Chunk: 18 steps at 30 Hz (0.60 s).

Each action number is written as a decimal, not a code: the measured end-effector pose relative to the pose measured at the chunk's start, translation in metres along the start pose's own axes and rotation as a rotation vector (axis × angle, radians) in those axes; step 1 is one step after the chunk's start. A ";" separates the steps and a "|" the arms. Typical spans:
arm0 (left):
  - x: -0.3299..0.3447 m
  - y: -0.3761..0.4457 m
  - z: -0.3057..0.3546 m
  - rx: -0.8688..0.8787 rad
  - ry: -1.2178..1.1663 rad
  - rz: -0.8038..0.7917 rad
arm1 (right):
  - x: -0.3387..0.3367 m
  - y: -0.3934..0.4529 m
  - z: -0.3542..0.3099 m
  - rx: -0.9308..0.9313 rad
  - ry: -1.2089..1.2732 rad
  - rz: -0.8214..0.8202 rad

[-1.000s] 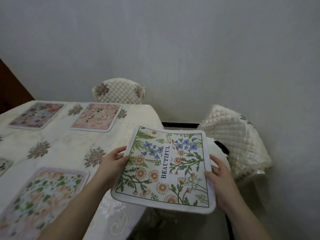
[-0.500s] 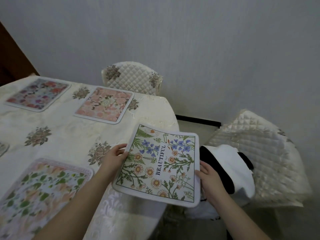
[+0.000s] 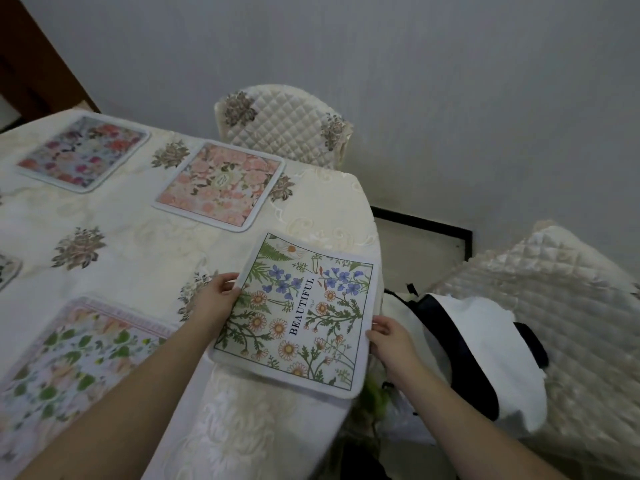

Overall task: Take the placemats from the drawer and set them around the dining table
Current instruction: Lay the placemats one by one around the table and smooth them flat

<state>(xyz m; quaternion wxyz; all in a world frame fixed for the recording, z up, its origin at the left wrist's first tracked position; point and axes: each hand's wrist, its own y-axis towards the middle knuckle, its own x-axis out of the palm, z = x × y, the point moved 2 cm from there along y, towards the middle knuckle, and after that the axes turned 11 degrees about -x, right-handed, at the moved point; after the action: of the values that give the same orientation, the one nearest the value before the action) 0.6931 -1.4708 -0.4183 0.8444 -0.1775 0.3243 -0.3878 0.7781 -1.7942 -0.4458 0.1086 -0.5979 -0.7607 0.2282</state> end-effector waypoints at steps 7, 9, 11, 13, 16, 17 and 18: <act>-0.006 0.020 0.000 0.008 0.081 0.100 | 0.010 0.017 -0.002 -0.045 -0.173 -0.086; -0.006 0.026 -0.003 0.008 0.088 0.110 | 0.011 0.021 0.000 -0.052 -0.243 -0.090; -0.007 0.032 -0.007 0.003 0.111 0.118 | 0.013 0.023 0.002 -0.066 -0.344 -0.093; -0.006 0.035 -0.009 0.011 0.156 0.149 | 0.013 0.023 0.003 -0.103 -0.468 -0.105; -0.005 0.041 -0.012 0.043 0.243 0.206 | 0.016 0.023 0.002 -0.186 -0.662 -0.122; -0.005 0.044 -0.014 0.047 0.273 0.214 | 0.018 0.023 0.002 -0.203 -0.703 -0.120; -0.005 0.047 -0.016 0.047 0.303 0.219 | 0.018 0.023 0.001 -0.217 -0.736 -0.115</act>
<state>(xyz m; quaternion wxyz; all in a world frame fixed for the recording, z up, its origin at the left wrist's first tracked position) 0.7050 -1.4378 -0.4533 0.8269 -0.0609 0.4559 -0.3235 0.7924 -1.7727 -0.4599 -0.2230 -0.4402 -0.8009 0.3392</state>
